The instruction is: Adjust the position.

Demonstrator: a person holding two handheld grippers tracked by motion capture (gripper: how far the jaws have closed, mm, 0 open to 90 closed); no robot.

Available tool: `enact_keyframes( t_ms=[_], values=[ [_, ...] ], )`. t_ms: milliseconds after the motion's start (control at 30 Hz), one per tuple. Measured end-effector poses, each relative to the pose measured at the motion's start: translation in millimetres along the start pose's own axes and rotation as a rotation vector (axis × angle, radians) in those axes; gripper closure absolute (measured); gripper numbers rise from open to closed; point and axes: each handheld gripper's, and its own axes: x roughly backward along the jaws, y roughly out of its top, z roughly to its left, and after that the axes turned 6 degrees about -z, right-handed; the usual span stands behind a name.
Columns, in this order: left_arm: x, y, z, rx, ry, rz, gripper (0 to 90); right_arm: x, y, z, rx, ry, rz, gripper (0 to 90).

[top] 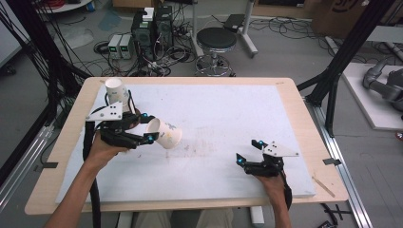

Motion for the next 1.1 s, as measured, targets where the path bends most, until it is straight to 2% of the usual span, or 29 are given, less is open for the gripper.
enact_keyframes(
  t_ms=[233, 267, 333, 433, 500, 633, 667, 800, 933, 1100],
  values=[
    [1.1, -1.3, -1.9, -0.001, -0.002, -0.022, 36.7, -0.3, 0.2, 0.1, 0.002, -0.005, 0.002, 15.8],
    [0.8, -1.6, -1.8, -0.001, -0.004, -0.024, 36.7, -0.9, 0.6, 0.4, -0.009, -0.003, 0.016, 15.8],
    [-0.1, -2.1, -1.8, -0.004, -0.009, -0.025, 36.7, -1.9, 0.9, -0.4, 0.001, -0.003, 0.017, 15.7],
    [-2.2, -3.1, -2.6, -0.001, -0.018, -0.031, 36.7, -4.6, 2.0, -0.2, -0.002, -0.004, 0.049, 15.8],
    [-3.2, -3.7, -2.7, -0.002, -0.024, -0.035, 36.7, -5.0, 2.3, -1.2, -0.004, -0.001, 0.049, 15.8],
    [-5.6, -4.7, -2.3, 0.001, -0.031, -0.038, 36.7, -2.2, 2.0, -3.8, -0.036, 0.022, 0.028, 15.7],
    [-6.4, -4.9, -2.1, 0.004, -0.034, -0.040, 36.7, -1.9, 2.4, -4.3, -0.029, 0.041, 0.024, 15.8],
    [-8.1, -5.5, -1.3, 0.008, -0.039, -0.049, 36.7, -3.0, 5.6, -3.1, -0.013, 0.062, 0.026, 15.8],
    [-9.9, -6.3, -0.8, 0.011, -0.049, -0.051, 36.7, -2.7, 17.4, -1.1, -0.001, 0.115, 0.027, 15.7],
    [-12.7, -7.5, 0.8, 0.015, -0.061, -0.052, 36.7, -0.4, 28.5, -1.9, 0.010, 0.146, 0.018, 15.7]
  ],
)
